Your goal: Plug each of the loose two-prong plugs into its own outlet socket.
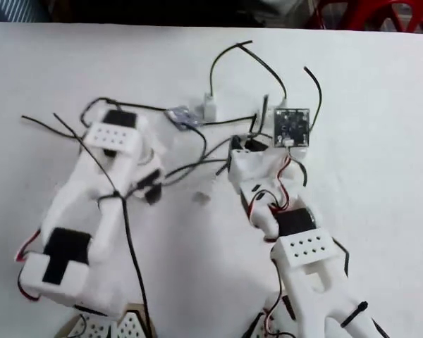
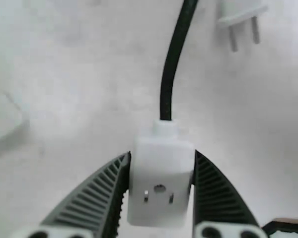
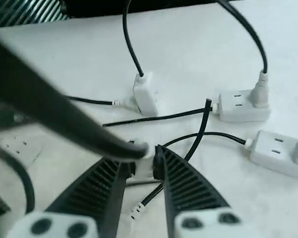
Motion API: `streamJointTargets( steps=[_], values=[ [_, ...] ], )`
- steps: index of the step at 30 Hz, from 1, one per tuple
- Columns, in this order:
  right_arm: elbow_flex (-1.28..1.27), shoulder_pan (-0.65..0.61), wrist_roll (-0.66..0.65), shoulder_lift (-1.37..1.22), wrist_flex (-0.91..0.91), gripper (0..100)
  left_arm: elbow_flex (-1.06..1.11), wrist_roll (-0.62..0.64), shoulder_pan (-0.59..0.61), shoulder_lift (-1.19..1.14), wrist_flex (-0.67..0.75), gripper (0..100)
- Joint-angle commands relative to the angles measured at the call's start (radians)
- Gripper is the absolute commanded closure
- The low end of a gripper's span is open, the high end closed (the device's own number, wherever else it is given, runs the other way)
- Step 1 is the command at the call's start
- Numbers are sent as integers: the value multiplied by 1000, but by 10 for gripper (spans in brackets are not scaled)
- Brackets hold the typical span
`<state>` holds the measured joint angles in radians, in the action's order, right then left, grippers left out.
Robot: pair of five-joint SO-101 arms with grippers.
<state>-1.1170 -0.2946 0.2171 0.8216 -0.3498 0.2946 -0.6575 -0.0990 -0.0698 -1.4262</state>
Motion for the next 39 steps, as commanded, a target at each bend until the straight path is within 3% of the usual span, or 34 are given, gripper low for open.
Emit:
streamJointTargets(
  steps=[1,5,8,12,16,21,29,33,39],
  values=[
    [11,22,11,24,25,981,204,87,-122,177,147,850],
    [11,22,11,24,25,981,321,100,-117,240,250,789],
    [11,22,11,24,25,981,321,98,-67,277,249,727],
    [11,22,11,24,24,981,324,103,-56,381,172,725],
    [11,22,11,24,25,981,350,106,-119,501,75,725],
    [11,22,11,24,25,981,476,155,-211,547,115,725],
    [9,22,11,24,21,981,505,149,-163,294,272,725],
    [9,22,11,24,19,981,365,71,-50,93,304,725],
    [9,22,6,24,19,981,97,0,124,-79,229,725]
  ],
)
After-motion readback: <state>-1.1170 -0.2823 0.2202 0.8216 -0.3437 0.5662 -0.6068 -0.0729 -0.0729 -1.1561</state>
